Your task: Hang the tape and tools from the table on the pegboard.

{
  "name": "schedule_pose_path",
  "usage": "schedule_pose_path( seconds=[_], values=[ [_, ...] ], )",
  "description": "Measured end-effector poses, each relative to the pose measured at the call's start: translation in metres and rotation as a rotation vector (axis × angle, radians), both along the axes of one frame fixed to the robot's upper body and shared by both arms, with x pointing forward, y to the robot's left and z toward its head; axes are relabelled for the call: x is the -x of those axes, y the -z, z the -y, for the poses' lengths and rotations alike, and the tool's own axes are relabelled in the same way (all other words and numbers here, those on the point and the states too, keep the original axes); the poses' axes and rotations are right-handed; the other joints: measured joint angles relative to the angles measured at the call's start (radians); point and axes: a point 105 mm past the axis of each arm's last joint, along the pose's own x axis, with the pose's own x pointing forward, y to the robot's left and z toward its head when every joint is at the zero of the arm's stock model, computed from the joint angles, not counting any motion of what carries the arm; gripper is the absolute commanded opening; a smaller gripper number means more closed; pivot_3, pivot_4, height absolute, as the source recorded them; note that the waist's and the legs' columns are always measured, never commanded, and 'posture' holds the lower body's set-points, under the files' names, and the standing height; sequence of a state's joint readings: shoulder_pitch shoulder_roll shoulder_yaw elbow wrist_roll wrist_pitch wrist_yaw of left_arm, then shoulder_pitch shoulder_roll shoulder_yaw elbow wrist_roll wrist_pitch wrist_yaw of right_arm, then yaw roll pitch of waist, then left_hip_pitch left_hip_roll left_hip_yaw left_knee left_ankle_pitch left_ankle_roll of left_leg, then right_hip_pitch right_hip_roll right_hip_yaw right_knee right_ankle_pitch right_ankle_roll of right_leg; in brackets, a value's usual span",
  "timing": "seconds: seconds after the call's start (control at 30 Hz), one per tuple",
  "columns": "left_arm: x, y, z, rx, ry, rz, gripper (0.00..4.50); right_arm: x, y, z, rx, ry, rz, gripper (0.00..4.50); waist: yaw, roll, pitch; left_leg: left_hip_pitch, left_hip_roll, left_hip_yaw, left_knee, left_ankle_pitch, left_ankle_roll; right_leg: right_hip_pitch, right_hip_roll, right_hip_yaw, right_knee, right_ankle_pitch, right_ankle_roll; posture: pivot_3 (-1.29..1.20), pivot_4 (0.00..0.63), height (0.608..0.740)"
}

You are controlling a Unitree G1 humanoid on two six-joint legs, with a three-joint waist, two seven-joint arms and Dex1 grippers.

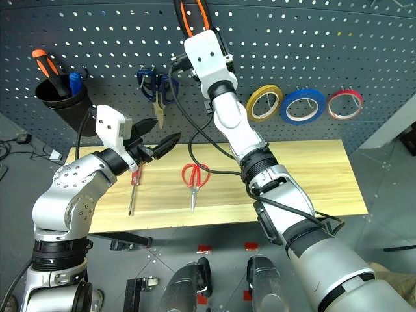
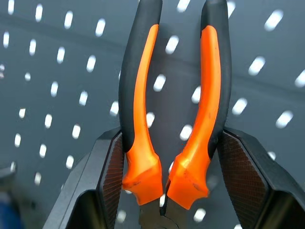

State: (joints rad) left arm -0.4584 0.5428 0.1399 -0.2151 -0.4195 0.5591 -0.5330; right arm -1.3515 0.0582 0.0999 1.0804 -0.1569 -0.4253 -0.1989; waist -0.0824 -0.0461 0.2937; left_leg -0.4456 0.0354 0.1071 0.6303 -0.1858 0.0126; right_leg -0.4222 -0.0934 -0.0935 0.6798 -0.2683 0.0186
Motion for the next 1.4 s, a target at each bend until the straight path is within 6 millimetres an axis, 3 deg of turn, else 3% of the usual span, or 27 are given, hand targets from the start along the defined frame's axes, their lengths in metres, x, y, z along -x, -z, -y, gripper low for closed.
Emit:
schedule_pose_path(
  seconds=[0.4, 0.7, 0.83, 1.0, 1.2, 1.27, 1.4],
  values=[
    [-0.002, 0.003, 0.009, 0.011, 0.026, -0.008, 3.91, -0.003, 0.003, 0.009, -0.005, 0.059, 0.025, 2.63, 0.007, 0.0, 0.0, 0.001, 0.0, 0.0, 0.0, 0.0, 0.0, 0.0, 0.0, 0.0, 0.0, 0.0, 0.0, -0.06, 0.287, 0.74],
    [-0.007, -0.008, 0.013, 0.04, 0.015, 0.021, 3.91, -0.004, -0.008, 0.009, -0.016, 0.069, 0.027, 2.63, 0.019, 0.001, 0.004, 0.001, 0.0, 0.0, 0.0, 0.0, 0.0, 0.0, 0.0, 0.0, 0.0, 0.0, 0.0, -0.06, 0.303, 0.74],
    [-0.008, -0.005, 0.013, 0.044, 0.013, 0.012, 3.91, -0.007, 0.002, 0.009, 0.018, 0.078, 0.009, 2.63, 0.024, 0.001, 0.004, 0.001, 0.0, 0.0, 0.0, 0.0, 0.0, 0.0, 0.0, 0.0, 0.0, 0.0, 0.0, -0.06, 0.299, 0.74],
    [-0.008, -0.003, 0.016, 0.046, 0.018, 0.015, 3.91, -0.015, 0.035, 0.016, 0.048, 0.105, -0.074, 2.63, 0.029, 0.001, 0.004, 0.001, 0.0, 0.0, 0.0, 0.0, 0.0, 0.001, 0.0, 0.001, 0.0, 0.0, 0.0, -0.07, 0.302, 0.74],
    [-0.008, 0.002, 0.021, 0.046, 0.027, 0.011, 3.91, -0.018, 0.04, 0.019, 0.014, 0.086, -0.13, 2.63, 0.029, 0.001, 0.004, 0.004, 0.001, 0.0, 0.0, 0.0, 0.0, 0.003, 0.0, 0.001, 0.001, 0.0, 0.0, -0.1, 0.291, 0.74],
    [-0.008, 0.006, 0.022, 0.04, 0.026, 0.004, 3.91, -0.02, 0.043, 0.022, -0.027, 0.075, -0.16, 3.36, 0.028, 0.001, 0.004, 0.007, 0.001, 0.0, 0.0, 0.0, 0.0, 0.006, 0.0, 0.001, 0.0, 0.0, 0.0, -0.11, 0.288, 0.74],
    [-0.011, 0.016, 0.024, 0.05, 0.021, -0.022, 3.91, -0.028, 0.072, 0.032, -0.092, 0.076, -0.306, 4.46, 0.026, 0.001, 0.004, 0.011, 0.001, 0.0, 0.0, 0.0, 0.0, 0.01, 0.0, 0.0, 0.0, 0.0, 0.0, -0.12, 0.285, 0.74]
  ],
)
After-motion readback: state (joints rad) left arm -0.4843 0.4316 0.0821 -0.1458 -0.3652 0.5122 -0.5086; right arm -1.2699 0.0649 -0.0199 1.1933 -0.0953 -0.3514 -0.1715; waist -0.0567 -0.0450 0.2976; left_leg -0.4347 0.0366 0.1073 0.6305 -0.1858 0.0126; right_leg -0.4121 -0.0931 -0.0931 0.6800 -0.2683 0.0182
